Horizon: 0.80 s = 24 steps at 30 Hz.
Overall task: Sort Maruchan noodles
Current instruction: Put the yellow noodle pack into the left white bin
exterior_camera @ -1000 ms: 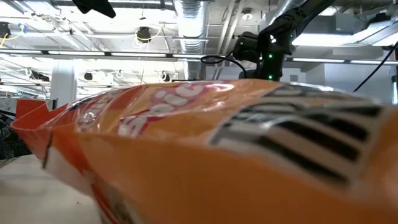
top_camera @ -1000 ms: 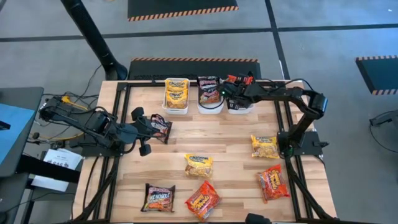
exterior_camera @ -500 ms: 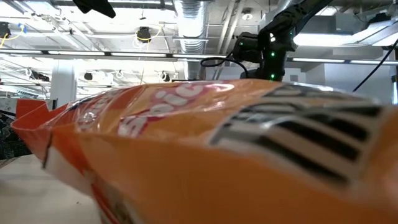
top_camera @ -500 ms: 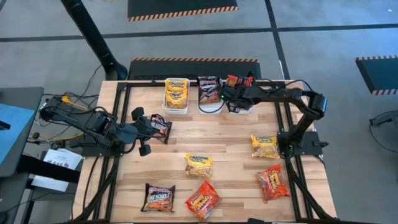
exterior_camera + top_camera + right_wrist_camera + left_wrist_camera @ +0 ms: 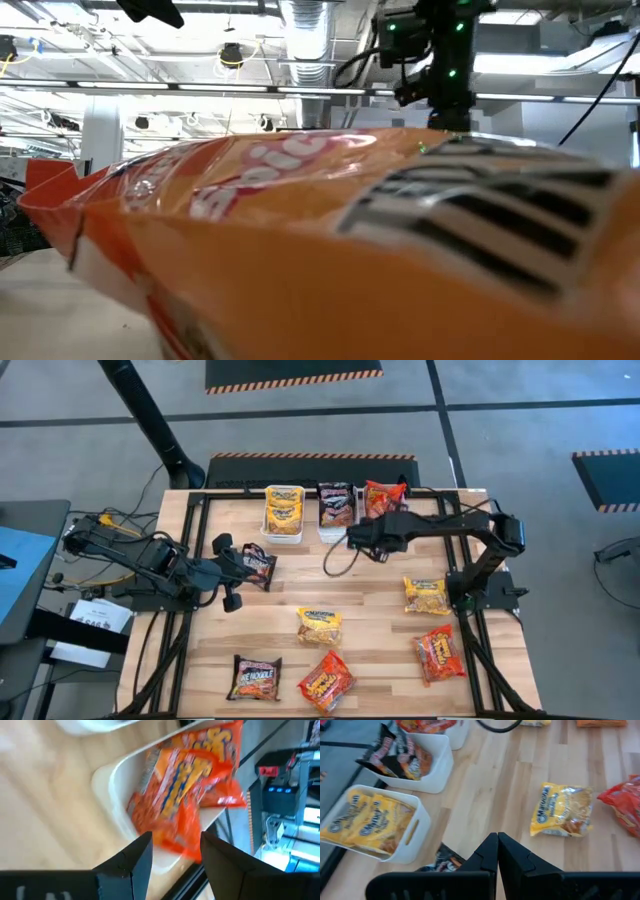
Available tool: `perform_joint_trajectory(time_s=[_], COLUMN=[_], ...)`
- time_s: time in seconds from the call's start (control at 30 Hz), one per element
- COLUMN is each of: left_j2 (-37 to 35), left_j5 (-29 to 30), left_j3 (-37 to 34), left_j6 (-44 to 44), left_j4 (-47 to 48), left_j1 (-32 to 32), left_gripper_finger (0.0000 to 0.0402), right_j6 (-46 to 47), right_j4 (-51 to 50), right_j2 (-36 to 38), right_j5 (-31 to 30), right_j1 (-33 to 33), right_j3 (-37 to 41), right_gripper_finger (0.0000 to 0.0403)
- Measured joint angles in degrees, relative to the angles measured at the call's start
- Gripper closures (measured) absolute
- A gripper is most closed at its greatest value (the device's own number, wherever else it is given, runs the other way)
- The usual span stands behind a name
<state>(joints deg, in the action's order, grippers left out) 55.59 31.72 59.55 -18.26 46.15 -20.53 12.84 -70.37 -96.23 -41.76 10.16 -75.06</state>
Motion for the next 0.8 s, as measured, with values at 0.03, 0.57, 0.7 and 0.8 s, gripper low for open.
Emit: perform_joint_trajectory(time_s=[0.03,0.57,0.7,0.8], left_j2=[0.00,0.00,0.00,0.00], left_j5=[-0.80,-2.90,-2.89,-2.90], left_j3=[0.01,0.00,0.00,0.00], left_j6=[-0.11,-1.49,-1.72,-2.45], left_j4=[0.02,0.04,0.12,0.50], left_j1=[0.00,-0.04,-0.04,-0.02], left_gripper_finger=[0.0401,0.0402,0.0401,0.0401], right_j6=[2.57,24.14,29.92,34.65], right_j4=[-2.54,-19.97,-19.67,-19.48], right_j2=[0.01,3.41,9.93,16.56], right_j5=[1.60,14.60,15.26,16.03], right_j1=[-1.11,-18.13,-20.15,-21.46], right_j3=[-0.21,1.76,4.29,6.67], right_gripper_finger=[0.0214,0.0214,0.0214,0.0214])
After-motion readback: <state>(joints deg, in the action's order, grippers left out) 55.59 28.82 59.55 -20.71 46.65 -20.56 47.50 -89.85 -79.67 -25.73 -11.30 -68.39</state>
